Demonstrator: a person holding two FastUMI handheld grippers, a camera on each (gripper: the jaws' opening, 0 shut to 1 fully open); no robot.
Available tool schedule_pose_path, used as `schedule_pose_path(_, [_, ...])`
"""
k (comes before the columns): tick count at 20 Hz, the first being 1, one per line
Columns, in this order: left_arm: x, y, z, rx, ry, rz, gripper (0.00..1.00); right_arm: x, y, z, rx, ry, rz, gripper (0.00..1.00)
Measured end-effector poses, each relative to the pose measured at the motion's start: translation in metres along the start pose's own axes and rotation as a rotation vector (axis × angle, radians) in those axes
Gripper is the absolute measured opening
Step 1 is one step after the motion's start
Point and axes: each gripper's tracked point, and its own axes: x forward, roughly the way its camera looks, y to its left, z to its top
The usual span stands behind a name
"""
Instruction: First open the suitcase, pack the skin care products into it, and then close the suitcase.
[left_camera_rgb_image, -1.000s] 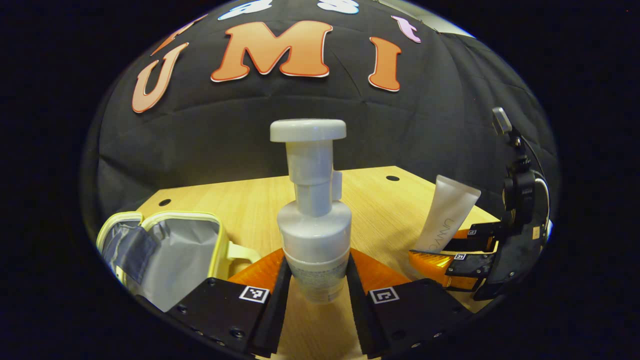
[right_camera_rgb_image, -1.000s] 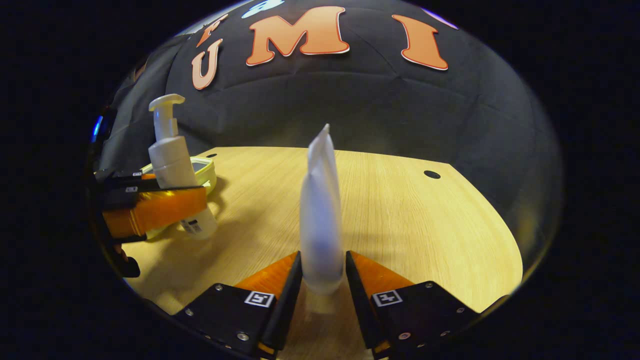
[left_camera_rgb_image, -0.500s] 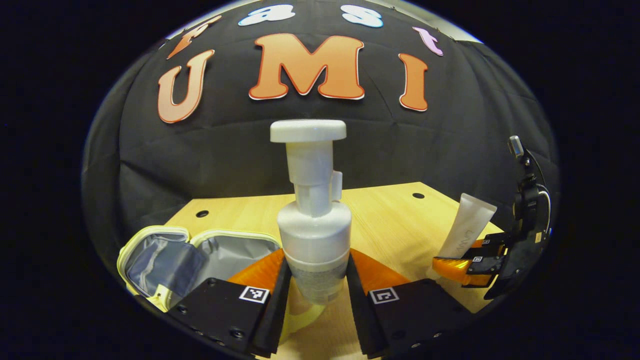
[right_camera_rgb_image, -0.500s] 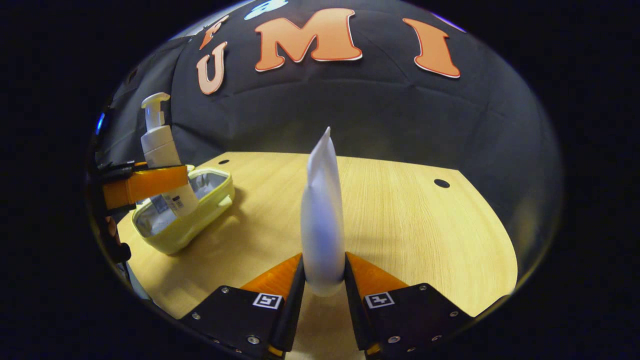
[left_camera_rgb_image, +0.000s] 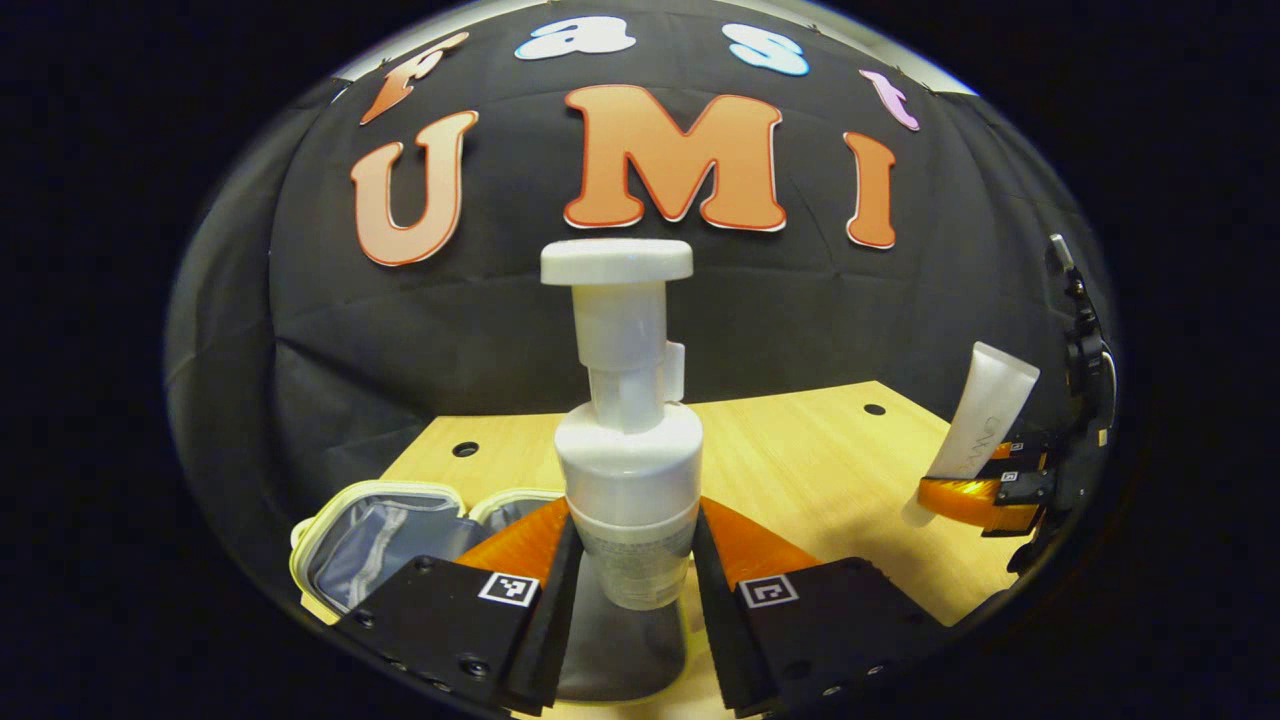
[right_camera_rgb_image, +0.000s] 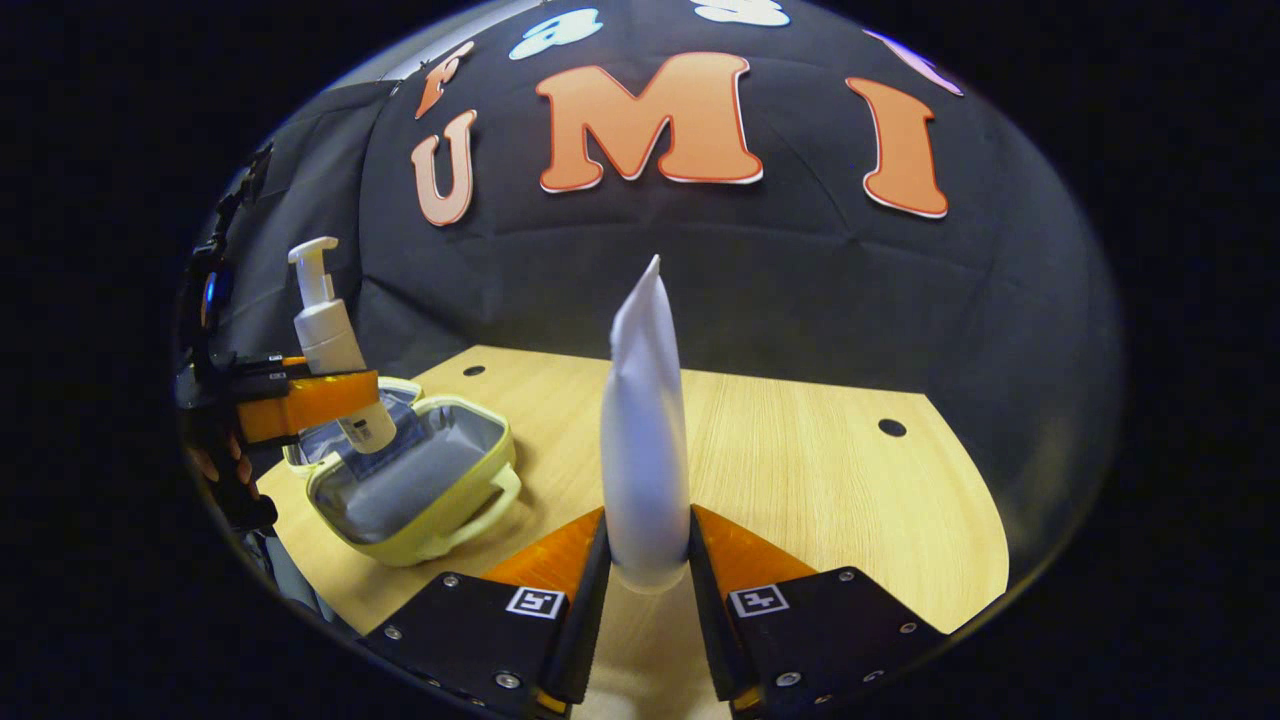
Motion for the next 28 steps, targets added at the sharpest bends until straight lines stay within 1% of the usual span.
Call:
schedule_pose_path(4, [-0.006,0.04,0.008,0.029,-0.002,0.011,0.58,-0.002,0.022,0.022,-0.026,-0.021,-0.001,0.46])
schedule_pose_path(6, [-0.005,0.055,0.01,0.027,0.005,0.008,0.58,-0.001,0.032,0.03,-0.033,-0.027,-0.004,0.46])
schedule_pose_path(11, [0.001,0.09,0.002,-0.002,0.045,-0.034,0.58,0.004,0.062,0.049,-0.028,-0.044,0.005,0.46])
schedule_pose_path(13, [0.004,0.101,-0.011,-0.007,0.088,-0.05,0.58,0.006,0.074,0.053,-0.025,-0.046,0.012,0.46])
schedule_pose_path(17, [0.014,0.11,-0.043,-0.016,0.176,-0.094,0.58,0.007,0.1,0.053,-0.019,-0.039,0.032,0.46])
schedule_pose_path(20, [0.023,0.115,-0.065,-0.021,0.244,-0.102,0.59,0.007,0.114,0.05,-0.012,-0.032,0.046,0.46])
schedule_pose_path(21, [0.025,0.116,-0.067,-0.016,0.257,-0.103,0.57,0.007,0.119,0.05,-0.003,-0.031,0.05,0.46])
schedule_pose_path(24, [0.031,0.113,-0.087,-0.01,0.333,-0.115,0.58,0.007,0.128,0.049,0.011,-0.029,0.066,0.46])
schedule_pose_path(25, [0.034,0.111,-0.098,-0.015,0.371,-0.118,0.59,0.008,0.133,0.047,0.018,-0.023,0.073,0.46])
schedule_pose_path(26, [0.033,0.111,-0.108,-0.025,0.394,-0.128,0.59,0.008,0.134,0.046,0.025,-0.022,0.078,0.43])
schedule_pose_path(28, [0.031,0.107,-0.124,-0.041,0.458,-0.146,0.58,0.008,0.136,0.044,0.032,-0.017,0.085,0.43])
